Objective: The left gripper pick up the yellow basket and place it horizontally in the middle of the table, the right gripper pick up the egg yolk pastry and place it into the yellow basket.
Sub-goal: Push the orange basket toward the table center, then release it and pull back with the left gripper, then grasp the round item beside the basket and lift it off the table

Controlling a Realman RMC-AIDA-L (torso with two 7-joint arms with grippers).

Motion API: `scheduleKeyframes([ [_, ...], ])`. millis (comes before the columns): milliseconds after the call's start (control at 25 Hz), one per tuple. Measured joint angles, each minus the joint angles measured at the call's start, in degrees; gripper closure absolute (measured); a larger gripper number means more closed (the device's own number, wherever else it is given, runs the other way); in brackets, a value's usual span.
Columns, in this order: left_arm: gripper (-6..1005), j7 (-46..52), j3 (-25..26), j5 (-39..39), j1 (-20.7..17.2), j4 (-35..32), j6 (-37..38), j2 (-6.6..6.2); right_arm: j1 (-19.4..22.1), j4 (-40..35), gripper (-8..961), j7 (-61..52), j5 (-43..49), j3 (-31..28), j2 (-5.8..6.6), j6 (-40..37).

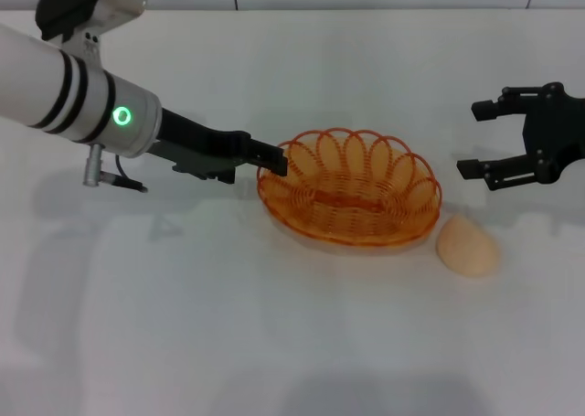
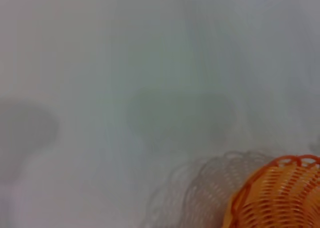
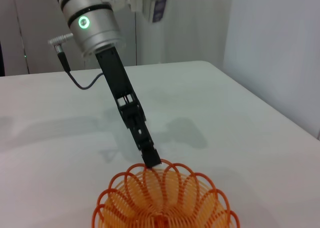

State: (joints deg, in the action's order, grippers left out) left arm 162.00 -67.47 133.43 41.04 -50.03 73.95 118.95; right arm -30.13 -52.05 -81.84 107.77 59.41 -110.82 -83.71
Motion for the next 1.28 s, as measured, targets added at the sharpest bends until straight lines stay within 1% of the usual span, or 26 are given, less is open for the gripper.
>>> scheduleKeyframes([
  [80,293,-1.79,0.06,-0.64,-1.1,-1.69,0.86,-0.06,0.16,0.0,124,-0.19,0.01,0.0,0.0,-0.03],
  [160,115,-4.57,0.06,-2.04,-2.64,-3.78,2.16,-0.07,0.3,0.01,124,-0.67,0.01,0.0,0.0,-0.05],
  [320,115,-11.52,0.92,-4.85,-6.74,-9.34,4.97,-0.3,0.8,-0.39,124,-1.77,0.0,0.0,0.0,-0.14],
  [480,116,-22.79,4.81,-9.38,-12.44,-16.99,8.11,-0.38,1.31,-0.53,124,-2.56,-0.1,0.0,0.0,-0.13],
  [520,116,-33.22,7.42,-14.48,-15.77,-19.32,10.47,-0.31,1.68,-0.54,124,-2.83,-0.13,-0.32,0.0,-0.16],
  [560,116,-33.22,7.42,-14.48,-15.77,-19.32,10.47,-0.31,1.68,-0.54,124,-2.83,-0.13,-0.32,0.0,-0.16],
  [680,117,-46.82,10.43,-21.28,-19.51,-19.55,14.36,-0.53,2.08,-0.59,125,-2.45,-0.14,-0.79,0.0,-0.53],
  [800,117,-55.81,12.23,-23.53,-21.31,-18.41,18.38,-1.08,2.24,-0.57,125,-1.79,-0.12,-0.8,0.0,-0.54],
  [880,117,-60.85,12.55,-23.28,-21.5,-16.57,21.73,-1.6,2.3,-0.47,125,-1.8,-0.11,-0.82,0.0,-0.32],
  [1000,118,-68.99,12.94,-22.53,-21.62,-12.02,26.19,-2.48,2.38,-0.48,125,-2.13,-0.11,-0.88,0.0,-0.02],
  [1080,118,-74.9,13.81,-21.18,-21.7,-8.06,26.94,-3.12,2.38,-0.49,125,-2.2,-0.13,-0.89,-0.03,-0.01],
  [1160,118,-76.76,14.7,-20.02,-21.72,-6.58,26.97,-3.38,2.39,-0.49,125,-2.21,-0.13,-0.89,-0.15,-0.01],
  [1280,118,-80.09,17.83,-17.7,-21.92,-4.75,27.29,-3.65,2.39,-0.22,125,-2.22,-0.11,-0.81,-0.25,-0.11],
])
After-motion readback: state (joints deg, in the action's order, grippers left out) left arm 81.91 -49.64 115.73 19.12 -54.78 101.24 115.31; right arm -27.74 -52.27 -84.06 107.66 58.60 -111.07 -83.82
